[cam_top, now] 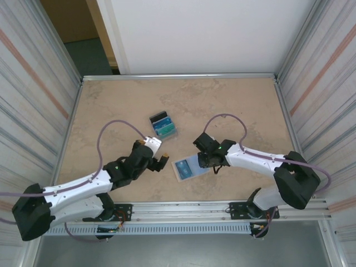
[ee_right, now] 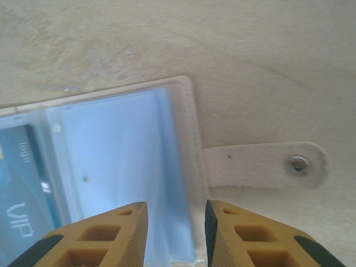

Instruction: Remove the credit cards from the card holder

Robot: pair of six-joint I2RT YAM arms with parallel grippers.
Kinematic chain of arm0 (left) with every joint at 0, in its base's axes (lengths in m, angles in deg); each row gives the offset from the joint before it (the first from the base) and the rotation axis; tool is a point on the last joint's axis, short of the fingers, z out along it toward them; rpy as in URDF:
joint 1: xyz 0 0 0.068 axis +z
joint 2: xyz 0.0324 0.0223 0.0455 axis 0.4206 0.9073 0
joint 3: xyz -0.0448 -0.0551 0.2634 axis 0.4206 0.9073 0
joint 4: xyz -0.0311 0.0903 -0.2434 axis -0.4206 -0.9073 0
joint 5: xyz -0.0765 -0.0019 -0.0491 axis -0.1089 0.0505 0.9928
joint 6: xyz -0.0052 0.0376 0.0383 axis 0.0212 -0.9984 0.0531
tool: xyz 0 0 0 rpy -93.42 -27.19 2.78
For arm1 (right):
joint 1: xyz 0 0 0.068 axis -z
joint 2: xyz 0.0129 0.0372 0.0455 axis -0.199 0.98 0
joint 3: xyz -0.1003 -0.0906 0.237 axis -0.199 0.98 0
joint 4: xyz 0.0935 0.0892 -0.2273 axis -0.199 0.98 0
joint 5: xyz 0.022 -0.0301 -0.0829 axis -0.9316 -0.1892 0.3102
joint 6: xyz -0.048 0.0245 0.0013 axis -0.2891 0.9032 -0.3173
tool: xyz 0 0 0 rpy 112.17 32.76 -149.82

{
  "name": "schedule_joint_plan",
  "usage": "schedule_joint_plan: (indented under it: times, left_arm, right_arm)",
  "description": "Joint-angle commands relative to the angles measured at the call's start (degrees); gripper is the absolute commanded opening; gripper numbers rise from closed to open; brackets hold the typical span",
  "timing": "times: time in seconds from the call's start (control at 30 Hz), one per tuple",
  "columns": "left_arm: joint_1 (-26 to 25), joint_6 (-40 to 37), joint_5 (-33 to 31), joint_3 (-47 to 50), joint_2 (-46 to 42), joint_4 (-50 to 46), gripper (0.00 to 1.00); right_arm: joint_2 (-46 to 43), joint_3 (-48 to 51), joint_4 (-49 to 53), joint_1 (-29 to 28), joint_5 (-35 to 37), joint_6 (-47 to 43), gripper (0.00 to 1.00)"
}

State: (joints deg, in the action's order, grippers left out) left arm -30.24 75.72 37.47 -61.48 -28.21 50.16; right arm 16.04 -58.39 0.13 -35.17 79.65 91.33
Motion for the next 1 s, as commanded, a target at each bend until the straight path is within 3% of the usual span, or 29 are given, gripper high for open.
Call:
schedule_joint_plan:
  times: [0.0,0.23,0.43,0.97]
  left_arm:
    - [-3.1,3.3,-5.8,-3.2,3.3,-3.0,0.99]
    - [-8.4,9.4,-8.2,-6.5,13.6,-4.9,0.99]
    - [-9.4,11.0,-8.7,-8.3,21.0,-3.1,0.99]
    - [-8.5,12.1,-10.1,-9.1,31.3,1.8,0.99]
  right_arm:
    - [-4.3,1.6,2.0,2.3,-0.8,2.1,0.35]
    - [-10.8,3.5,-3.8,5.7,-13.2,2.4,0.40]
    - [-10.9,4.2,-8.5,6.7,-20.8,3.4,0.43]
    - [0.7,4.3,-17.5,6.9,-31.0,4.5,0.29]
